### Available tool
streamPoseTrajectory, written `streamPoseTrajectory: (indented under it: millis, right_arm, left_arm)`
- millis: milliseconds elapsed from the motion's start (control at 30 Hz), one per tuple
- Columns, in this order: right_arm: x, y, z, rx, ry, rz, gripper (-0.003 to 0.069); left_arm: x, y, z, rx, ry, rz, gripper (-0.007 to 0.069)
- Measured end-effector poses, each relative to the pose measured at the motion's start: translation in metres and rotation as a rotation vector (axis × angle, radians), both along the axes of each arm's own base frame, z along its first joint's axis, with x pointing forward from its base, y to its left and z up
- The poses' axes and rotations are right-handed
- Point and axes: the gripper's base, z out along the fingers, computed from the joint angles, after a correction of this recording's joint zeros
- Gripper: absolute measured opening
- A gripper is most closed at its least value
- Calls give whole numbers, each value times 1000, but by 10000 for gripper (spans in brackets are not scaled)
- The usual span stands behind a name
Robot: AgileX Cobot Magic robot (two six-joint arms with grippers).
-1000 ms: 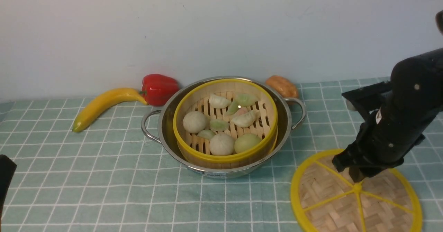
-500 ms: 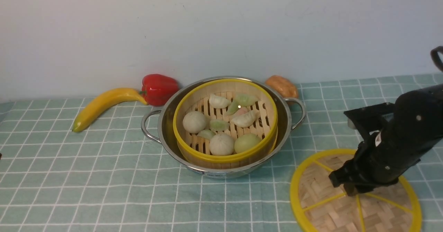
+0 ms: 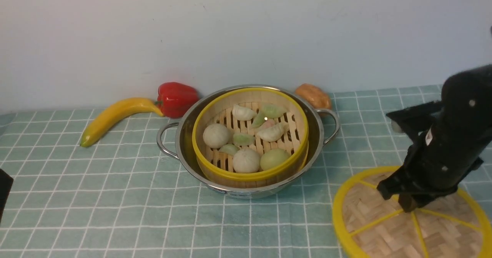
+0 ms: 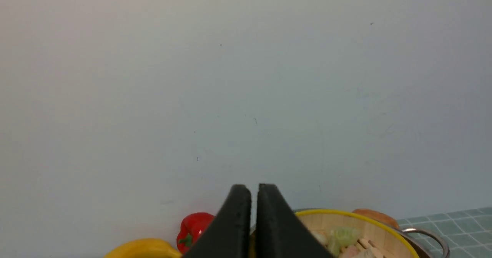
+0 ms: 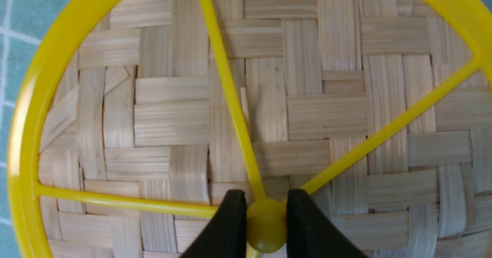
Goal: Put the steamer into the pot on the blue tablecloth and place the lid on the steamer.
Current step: 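Move the gripper down to the bamboo steamer lid and grasp its center knob, then place the bamboo steamer lid onto the steamer basket in the pot with the right gripper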
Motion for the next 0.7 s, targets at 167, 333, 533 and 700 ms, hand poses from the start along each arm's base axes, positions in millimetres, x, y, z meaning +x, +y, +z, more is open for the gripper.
streamPoseTrajectory:
  millis: [167, 333, 533, 700]
  right_arm:
    - [18, 7, 69, 41, -161, 8, 146]
    - [47, 55, 110, 111, -314, 100, 146]
    - [81, 122, 99, 156, -350, 202, 146]
    - [106, 162, 72, 172, -357, 237, 146]
  left_arm:
    - [0, -1, -5, 51, 42, -2, 33]
    - [1, 0, -10, 186, 66, 15, 43]
    - [1, 1, -10, 297, 50, 38, 54]
    - [1, 2, -11, 333, 45, 45, 58]
